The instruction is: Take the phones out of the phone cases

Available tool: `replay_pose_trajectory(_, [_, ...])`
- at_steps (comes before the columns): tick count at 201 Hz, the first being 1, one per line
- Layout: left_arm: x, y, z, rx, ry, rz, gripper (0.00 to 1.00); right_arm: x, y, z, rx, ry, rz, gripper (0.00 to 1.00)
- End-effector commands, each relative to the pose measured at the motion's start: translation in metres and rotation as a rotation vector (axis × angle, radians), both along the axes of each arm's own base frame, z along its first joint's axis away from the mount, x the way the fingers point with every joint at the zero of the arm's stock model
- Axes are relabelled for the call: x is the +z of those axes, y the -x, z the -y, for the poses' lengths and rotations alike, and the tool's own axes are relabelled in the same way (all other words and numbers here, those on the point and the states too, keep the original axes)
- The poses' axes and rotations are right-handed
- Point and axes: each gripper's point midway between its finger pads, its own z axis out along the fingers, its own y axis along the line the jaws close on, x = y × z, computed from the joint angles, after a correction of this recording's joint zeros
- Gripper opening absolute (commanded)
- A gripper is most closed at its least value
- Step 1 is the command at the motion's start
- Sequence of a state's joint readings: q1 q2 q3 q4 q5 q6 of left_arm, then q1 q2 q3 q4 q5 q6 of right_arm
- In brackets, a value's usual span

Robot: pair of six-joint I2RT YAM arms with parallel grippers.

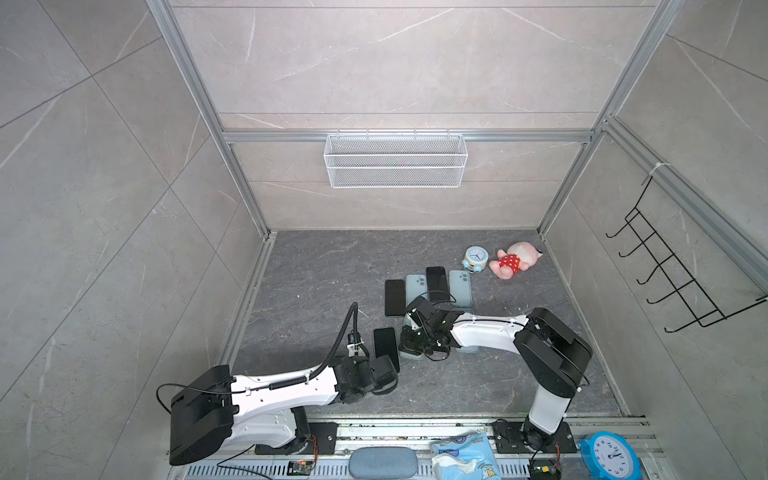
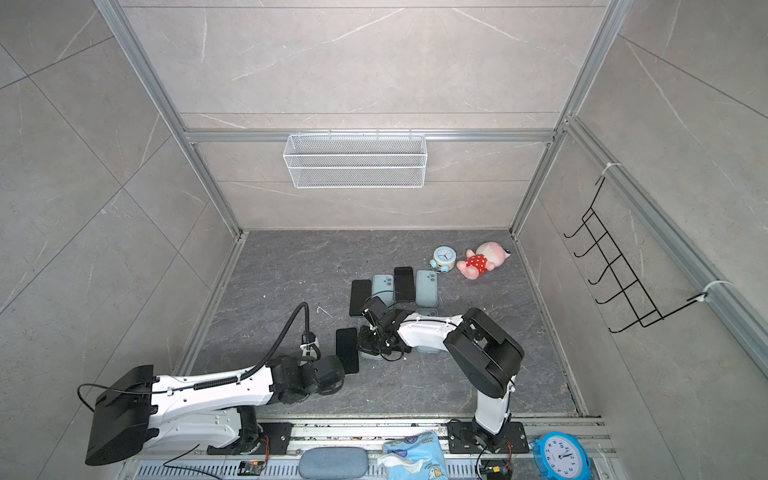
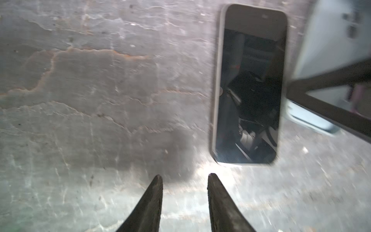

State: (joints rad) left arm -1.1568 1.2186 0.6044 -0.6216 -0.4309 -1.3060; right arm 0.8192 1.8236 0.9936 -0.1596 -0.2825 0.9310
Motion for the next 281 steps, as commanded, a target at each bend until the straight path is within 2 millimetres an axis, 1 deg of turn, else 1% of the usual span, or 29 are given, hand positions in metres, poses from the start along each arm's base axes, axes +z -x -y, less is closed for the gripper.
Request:
replay_pose_trajectory(1, [-0.012, -0.001, -0.004, -0.028, -0.035, -0.052, 0.38, -0.023, -0.001, 0.042, -0.023, 0.167, 0.005, 0.03])
replay_pose_trajectory(16, [-0.015, -0.008, 0.005, -0.049, -0.02, -0.058, 0.38, -0.023, -0.001, 0.047, -0.004, 0.193, 0.007, 0.03])
replay_pose_trajectory(33, [-0.019, -0.017, 0.006, -0.052, -0.064, -0.077, 0.37, -0.024, 0.001, 0.053, 0.009, 0.21, 0.003, 0.03])
replay_pose_trajectory(50, [-0.019, -0.027, 0.014, -0.074, -0.068, -0.068, 0.37, -0.026, 0.005, 0.056, 0.021, 0.217, -0.007, 0.04])
replay_pose_trajectory(72, [-0.023, -0.039, 0.02, -0.083, -0.082, -0.073, 0.37, -0.027, 0.008, 0.062, 0.019, 0.229, -0.006, 0.07])
replay_pose_trajectory(82, [-0.024, -0.045, 0.024, -0.092, -0.083, -0.064, 0.37, -0.026, 0.009, 0.064, 0.014, 0.228, -0.003, 0.12])
replay_pose_trajectory(96, [-0.022, -0.053, 0.035, -0.119, -0.078, -0.046, 0.37, -0.023, 0.01, 0.065, 0.01, 0.221, 0.002, 0.18])
replay_pose_trajectory(114, [-0.021, -0.061, 0.044, -0.138, -0.091, -0.041, 0.37, -0.019, 0.01, 0.067, 0.004, 0.213, 0.01, 0.3])
replay_pose_trajectory(134, [-0.023, -0.068, 0.055, -0.147, -0.068, -0.033, 0.36, -0.014, 0.013, 0.067, 0.003, 0.19, 0.016, 0.42])
replay_pose_trajectory(154, [-0.021, -0.076, 0.058, -0.149, -0.09, -0.014, 0.36, -0.006, 0.015, 0.066, -0.003, 0.157, 0.03, 0.49])
replay_pose_trajectory(175, [-0.018, -0.084, 0.065, -0.161, -0.096, -0.001, 0.36, -0.001, 0.019, 0.067, -0.011, 0.126, 0.033, 0.5])
replay_pose_trajectory(190, [-0.015, -0.09, 0.066, -0.153, -0.107, 0.016, 0.37, 0.002, 0.021, 0.068, -0.014, 0.118, 0.038, 0.5])
replay_pose_trajectory(211, [-0.012, -0.098, 0.07, -0.142, -0.076, 0.033, 0.37, 0.008, 0.025, 0.067, -0.016, 0.077, 0.048, 0.5])
replay_pose_trajectory(234, [-0.008, -0.103, 0.069, -0.128, -0.078, 0.046, 0.37, 0.015, 0.036, 0.061, 0.009, 0.011, 0.054, 0.47])
replay_pose_trajectory(246, [-0.005, -0.102, 0.065, -0.115, -0.085, 0.048, 0.38, 0.02, 0.046, 0.058, 0.037, 0.0, 0.063, 0.45])
replay_pose_trajectory(264, [0.002, -0.098, 0.051, -0.081, -0.09, 0.069, 0.39, 0.031, 0.063, 0.048, 0.093, -0.015, 0.088, 0.44])
replay_pose_trajectory(274, [0.012, -0.095, 0.043, -0.06, -0.074, 0.094, 0.42, 0.036, 0.072, 0.044, 0.119, -0.004, 0.107, 0.45])
replay_pose_trajectory(281, [0.019, -0.093, 0.04, -0.055, -0.053, 0.109, 0.46, 0.037, 0.075, 0.046, 0.118, 0.027, 0.12, 0.45])
